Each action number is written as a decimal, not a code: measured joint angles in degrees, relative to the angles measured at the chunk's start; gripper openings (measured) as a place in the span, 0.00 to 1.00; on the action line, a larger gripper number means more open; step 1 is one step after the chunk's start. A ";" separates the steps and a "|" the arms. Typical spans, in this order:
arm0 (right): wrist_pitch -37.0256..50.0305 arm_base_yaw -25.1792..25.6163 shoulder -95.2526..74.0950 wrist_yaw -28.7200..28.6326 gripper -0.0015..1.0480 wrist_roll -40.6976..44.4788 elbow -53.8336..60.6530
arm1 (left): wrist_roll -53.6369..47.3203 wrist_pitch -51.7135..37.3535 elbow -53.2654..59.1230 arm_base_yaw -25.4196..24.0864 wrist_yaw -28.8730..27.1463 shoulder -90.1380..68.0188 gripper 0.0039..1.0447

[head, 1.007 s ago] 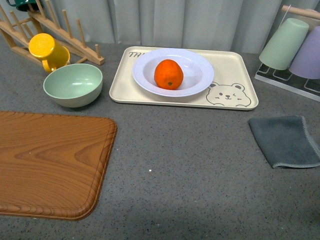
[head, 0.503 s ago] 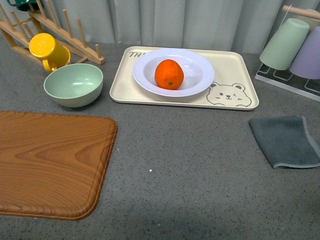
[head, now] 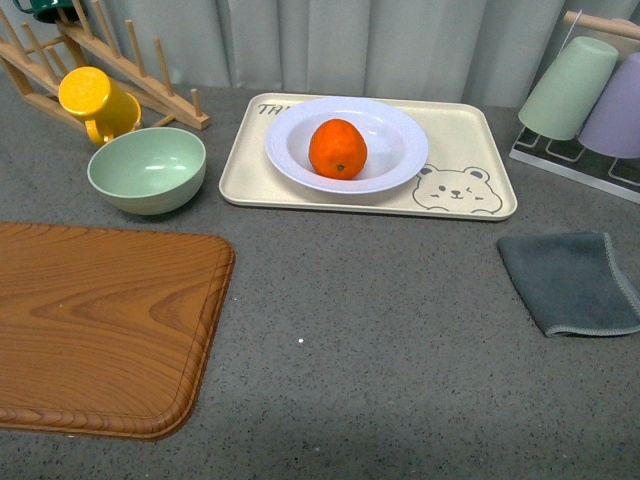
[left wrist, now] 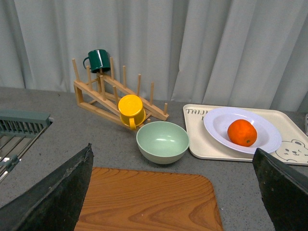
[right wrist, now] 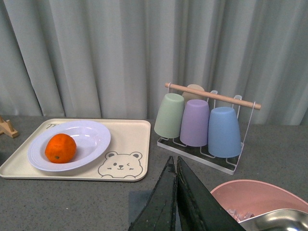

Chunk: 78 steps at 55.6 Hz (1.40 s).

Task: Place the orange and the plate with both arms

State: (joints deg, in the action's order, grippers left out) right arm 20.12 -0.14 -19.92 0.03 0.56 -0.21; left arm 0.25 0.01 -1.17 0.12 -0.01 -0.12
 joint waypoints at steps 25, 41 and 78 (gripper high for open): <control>-8.35 0.00 8.37 -0.09 0.01 0.00 -0.02 | 0.00 0.00 0.00 0.00 0.00 0.00 0.94; -19.74 0.00 19.10 -0.13 0.01 0.00 -0.09 | 0.00 0.00 0.00 0.00 0.00 0.00 0.94; -20.02 0.00 19.69 -0.11 0.58 0.02 -0.11 | 0.00 0.00 0.00 0.00 0.00 0.00 0.94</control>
State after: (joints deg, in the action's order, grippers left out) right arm 0.10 -0.14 -0.23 -0.08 0.58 -0.32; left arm 0.25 0.01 -1.17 0.12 -0.01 -0.12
